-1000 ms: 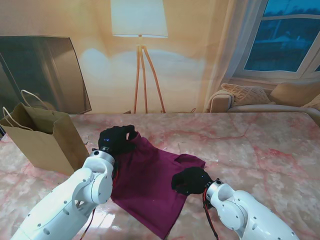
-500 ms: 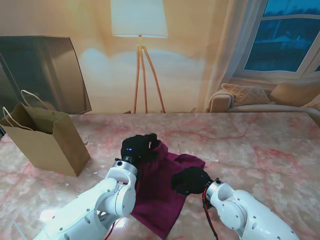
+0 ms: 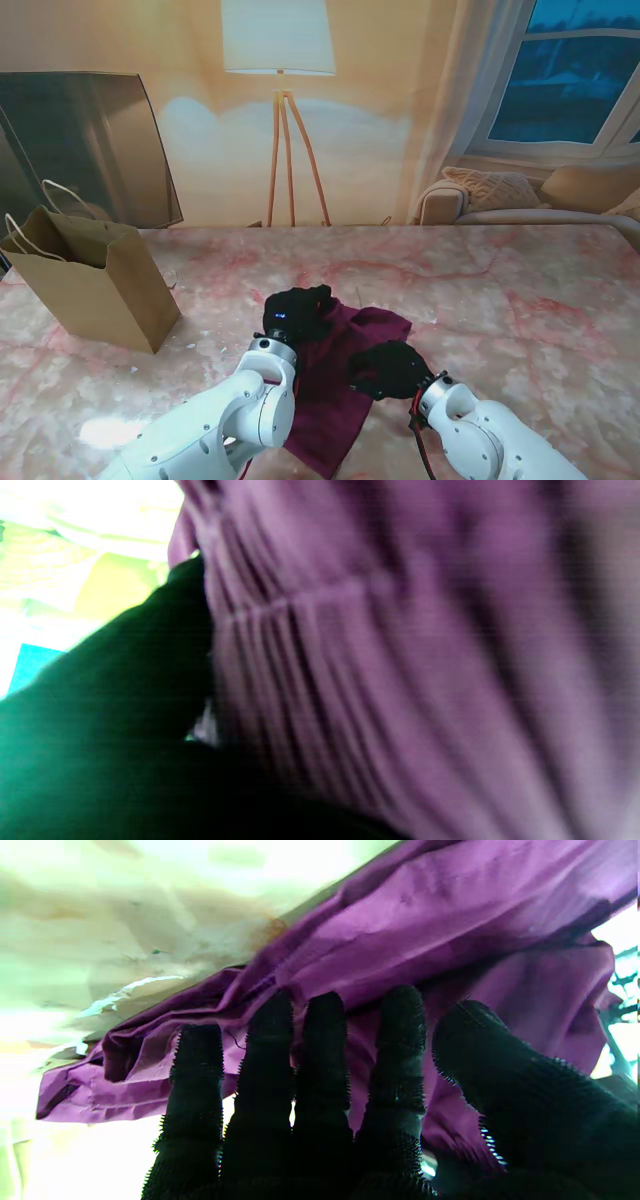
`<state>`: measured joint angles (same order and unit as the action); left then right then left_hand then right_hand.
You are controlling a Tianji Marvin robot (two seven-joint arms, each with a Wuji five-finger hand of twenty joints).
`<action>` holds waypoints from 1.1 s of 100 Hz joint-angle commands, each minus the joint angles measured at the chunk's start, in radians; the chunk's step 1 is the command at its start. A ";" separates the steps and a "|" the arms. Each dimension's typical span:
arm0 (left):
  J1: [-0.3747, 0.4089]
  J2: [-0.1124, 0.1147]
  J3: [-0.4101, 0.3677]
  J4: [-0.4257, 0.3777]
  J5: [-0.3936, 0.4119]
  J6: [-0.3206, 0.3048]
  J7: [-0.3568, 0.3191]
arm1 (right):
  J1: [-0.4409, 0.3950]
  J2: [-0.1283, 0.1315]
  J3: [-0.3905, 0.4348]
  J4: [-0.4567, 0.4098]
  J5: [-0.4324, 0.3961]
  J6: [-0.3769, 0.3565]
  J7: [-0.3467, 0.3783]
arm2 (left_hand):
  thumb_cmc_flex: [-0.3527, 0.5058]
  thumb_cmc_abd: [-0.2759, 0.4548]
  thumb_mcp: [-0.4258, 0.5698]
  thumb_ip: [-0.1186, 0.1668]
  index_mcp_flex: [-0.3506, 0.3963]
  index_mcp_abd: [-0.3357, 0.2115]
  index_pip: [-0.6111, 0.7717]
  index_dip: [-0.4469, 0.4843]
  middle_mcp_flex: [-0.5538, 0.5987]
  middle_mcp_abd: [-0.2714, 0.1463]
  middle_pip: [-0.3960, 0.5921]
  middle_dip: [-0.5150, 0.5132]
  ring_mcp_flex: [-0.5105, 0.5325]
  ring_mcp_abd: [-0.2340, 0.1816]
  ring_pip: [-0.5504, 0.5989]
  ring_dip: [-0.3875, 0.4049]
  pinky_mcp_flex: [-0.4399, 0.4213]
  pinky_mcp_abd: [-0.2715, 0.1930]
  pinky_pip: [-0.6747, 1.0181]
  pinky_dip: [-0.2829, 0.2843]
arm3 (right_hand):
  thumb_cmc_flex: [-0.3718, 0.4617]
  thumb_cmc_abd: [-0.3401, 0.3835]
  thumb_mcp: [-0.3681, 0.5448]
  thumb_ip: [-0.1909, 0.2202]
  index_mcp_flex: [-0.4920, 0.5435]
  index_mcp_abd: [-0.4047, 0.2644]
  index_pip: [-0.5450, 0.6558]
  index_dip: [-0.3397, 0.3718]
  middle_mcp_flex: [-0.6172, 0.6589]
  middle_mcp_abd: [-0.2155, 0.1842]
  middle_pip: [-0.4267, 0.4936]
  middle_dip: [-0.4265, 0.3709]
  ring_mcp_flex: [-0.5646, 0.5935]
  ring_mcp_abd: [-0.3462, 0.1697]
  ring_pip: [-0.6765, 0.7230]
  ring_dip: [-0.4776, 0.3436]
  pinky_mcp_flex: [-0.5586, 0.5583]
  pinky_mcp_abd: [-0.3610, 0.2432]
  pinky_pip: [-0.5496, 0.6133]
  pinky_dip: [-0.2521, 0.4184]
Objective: Fold the socks and the shorts into the kraft paper bag
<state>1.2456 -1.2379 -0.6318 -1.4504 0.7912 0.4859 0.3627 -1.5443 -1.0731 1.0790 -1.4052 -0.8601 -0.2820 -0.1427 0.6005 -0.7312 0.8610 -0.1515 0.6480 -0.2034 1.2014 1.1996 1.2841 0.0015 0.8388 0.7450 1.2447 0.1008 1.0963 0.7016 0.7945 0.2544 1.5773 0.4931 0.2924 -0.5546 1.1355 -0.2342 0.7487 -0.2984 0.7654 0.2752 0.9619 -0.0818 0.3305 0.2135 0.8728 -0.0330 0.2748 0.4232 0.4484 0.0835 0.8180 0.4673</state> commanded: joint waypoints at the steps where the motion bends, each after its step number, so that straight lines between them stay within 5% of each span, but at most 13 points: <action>1: 0.003 -0.009 0.005 0.006 -0.011 0.001 0.001 | -0.046 0.002 0.013 -0.045 -0.019 0.006 -0.002 | 0.017 0.048 0.141 0.034 0.087 -0.072 0.100 0.022 0.016 0.000 0.081 -0.006 0.025 -0.033 0.055 -0.004 0.012 0.008 0.055 0.024 | -0.034 0.013 -0.002 0.035 -0.036 0.001 -0.027 0.015 -0.023 0.004 0.011 0.006 -0.018 0.006 -0.027 -0.023 -0.008 -0.022 0.000 -0.008; 31: -0.007 -0.023 0.045 0.022 -0.021 0.027 -0.004 | -0.173 0.006 0.158 -0.181 -0.088 0.063 0.007 | 0.011 0.042 0.125 0.028 0.089 -0.067 0.088 0.009 0.031 -0.010 0.067 -0.035 0.032 -0.042 0.071 -0.028 0.065 -0.019 0.077 0.010 | -0.043 0.034 -0.032 0.045 -0.031 0.005 -0.049 0.035 -0.031 0.009 0.005 0.003 -0.030 0.010 -0.036 -0.025 -0.021 -0.017 -0.017 -0.012; 45: -0.020 -0.032 0.074 0.029 -0.051 0.055 -0.040 | -0.186 0.006 0.177 -0.184 -0.088 0.081 0.017 | 0.012 0.047 0.103 0.018 0.084 -0.063 0.080 -0.009 0.029 -0.016 0.051 -0.048 0.030 -0.043 0.066 -0.052 0.075 -0.022 0.078 -0.005 | -0.046 0.044 -0.042 0.046 -0.032 0.005 -0.057 0.042 -0.037 0.011 0.004 0.004 -0.035 0.017 -0.035 -0.022 -0.028 -0.013 -0.022 -0.010; 76: -0.026 -0.054 0.110 0.070 -0.112 0.012 -0.044 | -0.224 0.003 0.206 -0.217 -0.086 0.120 0.023 | -0.003 0.044 0.037 -0.008 0.077 -0.042 0.060 -0.066 0.045 -0.026 -0.014 -0.094 0.032 -0.058 0.050 -0.103 0.131 -0.060 0.071 -0.063 | -0.044 0.053 -0.058 0.051 -0.028 0.009 -0.068 0.055 -0.034 0.015 0.009 0.009 -0.030 0.024 -0.028 -0.013 -0.027 -0.010 -0.020 -0.002; 84: -0.027 -0.053 0.116 0.069 -0.119 0.001 -0.053 | -0.231 0.003 0.209 -0.224 -0.088 0.128 0.020 | -0.082 0.055 -0.057 -0.019 0.028 0.008 -0.012 -0.143 -0.006 0.009 -0.147 -0.161 0.029 -0.034 -0.069 -0.155 0.124 -0.071 0.040 -0.100 | -0.046 0.055 -0.060 0.051 -0.029 0.007 -0.071 0.056 -0.036 0.016 0.011 0.012 -0.030 0.023 -0.028 -0.011 -0.027 -0.008 -0.020 0.000; 92: -0.019 -0.048 0.112 0.056 -0.138 -0.022 -0.068 | -0.239 0.002 0.215 -0.232 -0.091 0.133 0.019 | -0.155 0.100 -0.110 0.037 -0.007 0.076 -0.107 -0.214 -0.062 0.058 -0.268 -0.248 0.027 -0.022 -0.198 -0.166 0.107 -0.058 0.001 -0.115 | -0.048 0.056 -0.063 0.052 -0.027 0.009 -0.072 0.059 -0.035 0.016 0.012 0.014 -0.028 0.025 -0.026 -0.009 -0.027 -0.007 -0.019 0.002; 110: 0.013 -0.022 0.097 -0.019 -0.168 -0.057 -0.133 | -0.255 0.002 0.228 -0.250 -0.097 0.157 0.025 | -0.164 0.137 -0.225 0.049 -0.078 0.130 -0.236 -0.315 -0.160 0.109 -0.331 -0.341 -0.019 0.014 -0.355 -0.162 0.037 -0.032 -0.087 -0.113 | -0.048 0.061 -0.070 0.054 -0.024 0.012 -0.075 0.063 -0.036 0.016 0.011 0.017 -0.029 0.028 -0.026 -0.005 -0.029 -0.006 -0.020 0.005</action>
<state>1.2418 -1.2653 -0.5372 -1.4467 0.6260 0.4398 0.2151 -1.7885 -1.0704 1.3062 -1.6454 -0.9523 -0.1348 -0.1227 0.4680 -0.6073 0.6753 -0.1492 0.6108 -0.0917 1.0058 0.9188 1.1628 0.0632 0.5256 0.4232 1.2425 0.0972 0.7757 0.5353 0.8453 0.2116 1.4953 0.3839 0.2809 -0.5263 1.0833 -0.2342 0.7463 -0.2974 0.7149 0.3243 0.9512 -0.0789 0.3308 0.2224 0.8593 -0.0200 0.2621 0.4228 0.4375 0.0835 0.8081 0.4673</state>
